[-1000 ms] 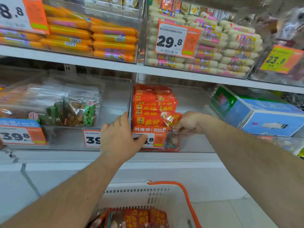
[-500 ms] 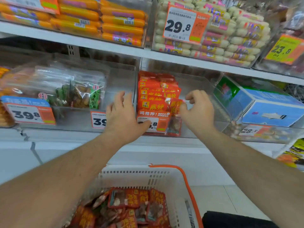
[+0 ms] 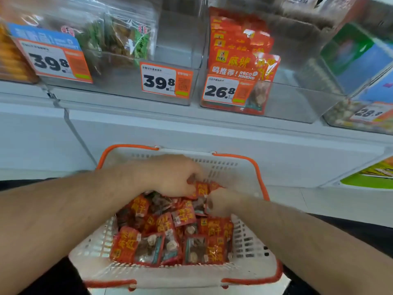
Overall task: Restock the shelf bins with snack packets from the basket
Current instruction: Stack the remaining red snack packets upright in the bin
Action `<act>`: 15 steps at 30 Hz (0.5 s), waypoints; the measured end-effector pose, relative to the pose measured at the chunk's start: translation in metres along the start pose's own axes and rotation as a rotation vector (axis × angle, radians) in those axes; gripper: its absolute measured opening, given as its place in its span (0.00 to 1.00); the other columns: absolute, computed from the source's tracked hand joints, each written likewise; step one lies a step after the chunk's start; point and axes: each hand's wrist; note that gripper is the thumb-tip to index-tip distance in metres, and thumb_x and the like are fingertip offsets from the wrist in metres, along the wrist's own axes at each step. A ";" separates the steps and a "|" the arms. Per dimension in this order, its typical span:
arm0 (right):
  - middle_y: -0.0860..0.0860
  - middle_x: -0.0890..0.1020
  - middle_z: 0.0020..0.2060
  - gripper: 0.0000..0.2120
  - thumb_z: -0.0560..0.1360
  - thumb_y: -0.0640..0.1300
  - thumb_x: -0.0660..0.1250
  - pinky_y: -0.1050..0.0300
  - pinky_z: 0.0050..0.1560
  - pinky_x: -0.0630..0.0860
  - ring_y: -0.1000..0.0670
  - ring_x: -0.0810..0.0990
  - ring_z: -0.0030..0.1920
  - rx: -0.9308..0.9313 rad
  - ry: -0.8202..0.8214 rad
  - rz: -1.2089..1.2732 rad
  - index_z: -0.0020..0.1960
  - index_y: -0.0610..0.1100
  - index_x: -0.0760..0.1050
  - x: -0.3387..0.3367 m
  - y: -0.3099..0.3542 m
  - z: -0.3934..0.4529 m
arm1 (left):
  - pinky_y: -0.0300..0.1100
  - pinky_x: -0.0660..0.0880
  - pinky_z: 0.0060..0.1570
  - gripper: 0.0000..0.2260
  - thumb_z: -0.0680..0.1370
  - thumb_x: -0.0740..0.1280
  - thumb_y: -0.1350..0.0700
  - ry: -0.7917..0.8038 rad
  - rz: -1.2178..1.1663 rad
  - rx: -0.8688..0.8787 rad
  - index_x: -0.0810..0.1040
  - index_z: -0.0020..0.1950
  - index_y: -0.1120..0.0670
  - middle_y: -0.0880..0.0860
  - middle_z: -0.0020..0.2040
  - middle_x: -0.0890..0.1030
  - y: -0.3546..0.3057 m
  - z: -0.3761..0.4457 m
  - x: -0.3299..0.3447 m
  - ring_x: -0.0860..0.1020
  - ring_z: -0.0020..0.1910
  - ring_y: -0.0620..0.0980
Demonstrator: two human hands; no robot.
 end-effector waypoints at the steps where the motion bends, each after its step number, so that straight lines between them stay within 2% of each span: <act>1: 0.46 0.77 0.37 0.06 0.75 0.42 0.64 0.50 0.41 0.77 0.43 0.77 0.42 0.030 0.049 -0.020 0.40 0.44 0.74 0.014 -0.002 0.003 | 0.47 0.75 0.53 0.12 0.78 0.66 0.49 0.018 -0.005 0.008 0.77 0.59 0.51 0.49 0.55 0.80 -0.001 0.000 0.002 0.77 0.52 0.51; 2: 0.44 0.78 0.41 0.04 0.75 0.42 0.64 0.51 0.42 0.77 0.42 0.78 0.44 0.051 0.085 -0.024 0.45 0.42 0.76 0.027 -0.004 0.005 | 0.47 0.75 0.53 0.13 0.78 0.65 0.50 0.031 -0.017 0.007 0.77 0.61 0.51 0.50 0.56 0.79 -0.002 0.001 0.004 0.77 0.53 0.51; 5: 0.43 0.80 0.52 0.14 0.74 0.45 0.66 0.53 0.47 0.77 0.42 0.80 0.51 0.159 0.146 0.005 0.58 0.43 0.77 0.054 -0.012 0.015 | 0.47 0.76 0.55 0.13 0.79 0.64 0.51 0.065 -0.043 0.005 0.76 0.63 0.51 0.49 0.57 0.78 -0.003 0.004 0.007 0.76 0.53 0.50; 8: 0.44 0.80 0.55 0.17 0.73 0.48 0.68 0.54 0.49 0.78 0.43 0.80 0.53 0.202 0.141 0.059 0.61 0.46 0.76 0.070 -0.018 0.021 | 0.48 0.76 0.55 0.13 0.79 0.64 0.50 0.084 -0.052 0.006 0.75 0.63 0.48 0.48 0.57 0.78 -0.002 0.006 0.009 0.76 0.53 0.49; 13: 0.46 0.80 0.56 0.25 0.71 0.49 0.70 0.53 0.49 0.79 0.44 0.79 0.52 0.239 0.000 0.249 0.66 0.49 0.68 0.080 -0.025 0.021 | 0.47 0.75 0.58 0.16 0.80 0.64 0.49 0.099 -0.079 -0.014 0.74 0.67 0.48 0.46 0.61 0.76 -0.004 0.008 0.009 0.76 0.56 0.47; 15: 0.46 0.79 0.57 0.24 0.71 0.48 0.69 0.53 0.52 0.79 0.44 0.79 0.53 0.238 0.009 0.277 0.66 0.50 0.68 0.081 -0.023 0.020 | 0.47 0.75 0.59 0.16 0.80 0.64 0.50 0.107 -0.072 -0.018 0.74 0.68 0.48 0.46 0.62 0.76 -0.005 0.008 0.009 0.76 0.57 0.48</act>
Point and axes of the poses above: each hand's wrist, its own z-axis towards the middle knuckle, its own x-axis out of the palm, y = z × x
